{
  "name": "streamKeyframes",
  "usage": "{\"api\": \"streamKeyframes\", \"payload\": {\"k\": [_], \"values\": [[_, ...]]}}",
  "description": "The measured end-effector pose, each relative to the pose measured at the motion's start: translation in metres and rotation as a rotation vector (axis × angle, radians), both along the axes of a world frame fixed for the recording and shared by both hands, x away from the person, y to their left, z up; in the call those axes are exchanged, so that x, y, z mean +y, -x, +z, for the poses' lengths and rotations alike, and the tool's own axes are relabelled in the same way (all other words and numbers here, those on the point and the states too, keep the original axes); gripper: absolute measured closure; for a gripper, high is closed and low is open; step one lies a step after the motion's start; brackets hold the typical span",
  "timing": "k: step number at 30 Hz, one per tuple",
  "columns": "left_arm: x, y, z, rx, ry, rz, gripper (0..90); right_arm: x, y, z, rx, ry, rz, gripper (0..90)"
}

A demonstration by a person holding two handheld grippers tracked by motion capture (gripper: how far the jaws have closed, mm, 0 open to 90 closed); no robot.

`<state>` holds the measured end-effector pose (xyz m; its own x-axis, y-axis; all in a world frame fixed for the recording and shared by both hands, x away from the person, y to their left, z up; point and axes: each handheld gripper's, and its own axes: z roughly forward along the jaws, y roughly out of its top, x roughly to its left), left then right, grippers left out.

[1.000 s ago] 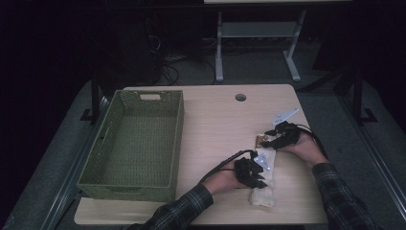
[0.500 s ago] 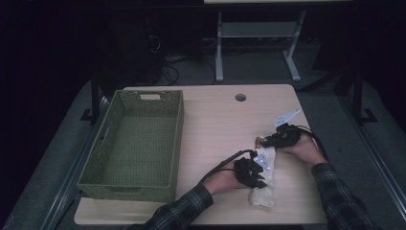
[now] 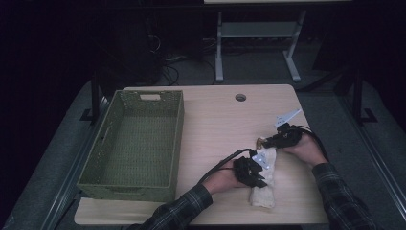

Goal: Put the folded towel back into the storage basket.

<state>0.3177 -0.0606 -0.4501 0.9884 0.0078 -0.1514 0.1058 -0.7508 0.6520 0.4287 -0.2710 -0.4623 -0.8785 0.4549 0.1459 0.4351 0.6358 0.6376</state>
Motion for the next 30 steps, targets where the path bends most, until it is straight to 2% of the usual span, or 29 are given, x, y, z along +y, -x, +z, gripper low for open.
{"api": "streamKeyframes", "payload": {"k": [8,12,17,19,25,30], "values": [[0.006,0.001,0.020,0.001,0.031,0.020,79.5,0.000,0.005,0.010,0.010,-0.021,0.009,79.7],[0.009,0.002,0.029,-0.003,0.028,0.020,79.5,0.004,0.007,0.017,0.000,-0.023,0.016,79.7],[0.016,0.002,0.043,-0.006,0.031,0.046,79.4,0.011,0.005,0.026,-0.006,-0.057,0.028,79.6],[0.019,0.001,0.047,-0.017,0.036,0.050,79.4,0.014,0.003,0.030,-0.012,-0.057,0.033,79.6],[0.027,0.000,0.059,-0.011,0.037,0.082,79.4,0.025,-0.002,0.046,-0.029,-0.044,0.057,79.6],[0.037,-0.002,0.075,-0.023,0.046,0.104,79.4,0.032,-0.007,0.056,-0.050,-0.048,0.081,79.4]]}}
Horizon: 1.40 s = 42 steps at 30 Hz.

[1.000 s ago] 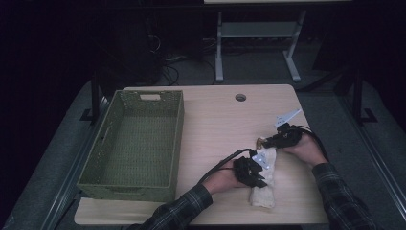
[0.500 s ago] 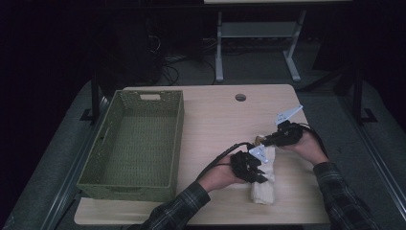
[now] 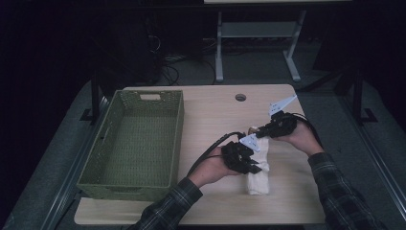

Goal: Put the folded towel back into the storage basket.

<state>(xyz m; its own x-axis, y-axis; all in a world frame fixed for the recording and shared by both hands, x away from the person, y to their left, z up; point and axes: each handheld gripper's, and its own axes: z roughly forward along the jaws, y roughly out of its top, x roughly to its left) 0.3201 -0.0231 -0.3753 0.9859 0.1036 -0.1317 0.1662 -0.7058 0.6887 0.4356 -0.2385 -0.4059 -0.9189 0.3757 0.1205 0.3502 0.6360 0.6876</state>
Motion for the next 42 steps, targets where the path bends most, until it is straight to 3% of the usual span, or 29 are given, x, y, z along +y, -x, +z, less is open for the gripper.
{"api": "streamKeyframes", "payload": {"k": [8,18,24,34,42], "values": [[0.013,-0.002,0.020,-0.029,-0.009,0.011,79.4,0.009,-0.006,0.015,-0.018,-0.005,0.022,79.4],[0.032,-0.005,0.035,-0.024,0.012,0.028,79.4,0.027,-0.012,0.028,-0.027,-0.017,0.039,79.3],[0.040,-0.002,0.046,-0.055,-0.005,0.026,79.4,0.039,-0.015,0.038,-0.039,-0.039,0.049,79.2],[0.080,-0.011,0.057,-0.060,0.019,0.065,79.4,0.061,-0.024,0.044,-0.037,-0.060,0.061,79.2],[0.114,-0.014,0.068,-0.067,0.047,0.087,79.4,0.088,-0.032,0.059,-0.056,-0.062,0.078,79.3]]}}
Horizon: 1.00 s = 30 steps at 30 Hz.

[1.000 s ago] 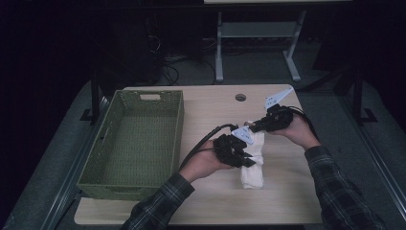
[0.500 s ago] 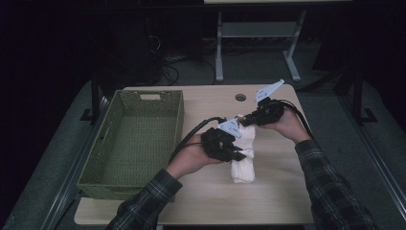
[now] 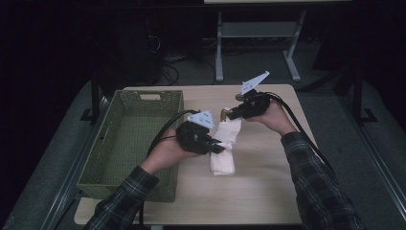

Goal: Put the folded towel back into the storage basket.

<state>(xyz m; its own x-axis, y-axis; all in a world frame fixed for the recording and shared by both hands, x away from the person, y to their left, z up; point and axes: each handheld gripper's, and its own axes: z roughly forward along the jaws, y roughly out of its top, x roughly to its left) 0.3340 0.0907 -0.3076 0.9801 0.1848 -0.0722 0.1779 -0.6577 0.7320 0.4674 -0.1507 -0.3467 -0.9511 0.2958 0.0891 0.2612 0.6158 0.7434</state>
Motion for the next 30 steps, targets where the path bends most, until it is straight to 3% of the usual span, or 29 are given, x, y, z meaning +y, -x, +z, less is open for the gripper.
{"api": "streamKeyframes", "payload": {"k": [7,13,20,30], "values": [[0.030,-0.001,0.010,-0.015,0.024,0.029,79.4,0.032,-0.006,0.014,-0.028,0.009,0.032,79.4],[0.058,-0.002,0.016,-0.033,0.020,0.047,79.4,0.062,-0.013,0.020,-0.037,0.010,0.059,79.4],[0.085,-0.001,0.015,-0.033,0.024,0.081,79.4,0.097,-0.018,0.023,-0.051,0.008,0.094,79.4],[0.118,0.003,0.014,-0.043,0.019,0.108,79.4,0.133,-0.024,0.027,-0.045,-0.014,0.111,79.5]]}}
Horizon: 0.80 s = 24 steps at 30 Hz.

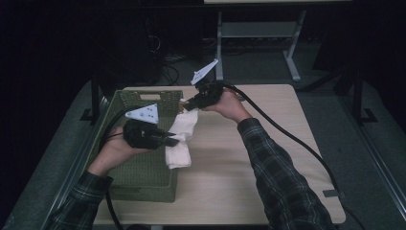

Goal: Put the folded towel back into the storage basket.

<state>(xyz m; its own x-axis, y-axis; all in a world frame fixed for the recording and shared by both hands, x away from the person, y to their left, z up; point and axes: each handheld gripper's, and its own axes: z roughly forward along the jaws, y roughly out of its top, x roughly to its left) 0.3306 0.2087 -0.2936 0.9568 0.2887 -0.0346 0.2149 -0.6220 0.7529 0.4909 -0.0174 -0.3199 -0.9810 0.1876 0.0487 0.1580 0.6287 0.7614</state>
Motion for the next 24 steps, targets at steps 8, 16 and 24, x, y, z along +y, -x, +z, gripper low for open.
{"api": "streamKeyframes", "payload": {"k": [8,16,24], "values": [[0.031,0.004,-0.003,-0.002,0.004,0.041,79.3,0.030,-0.004,-0.001,-0.007,-0.012,0.027,79.5],[0.055,0.008,-0.015,0.015,-0.015,0.062,79.3,0.060,-0.004,-0.010,-0.004,0.009,0.055,79.4],[0.064,0.011,-0.032,0.048,-0.007,0.055,79.1,0.080,-0.002,-0.023,-0.001,0.025,0.077,79.4]]}}
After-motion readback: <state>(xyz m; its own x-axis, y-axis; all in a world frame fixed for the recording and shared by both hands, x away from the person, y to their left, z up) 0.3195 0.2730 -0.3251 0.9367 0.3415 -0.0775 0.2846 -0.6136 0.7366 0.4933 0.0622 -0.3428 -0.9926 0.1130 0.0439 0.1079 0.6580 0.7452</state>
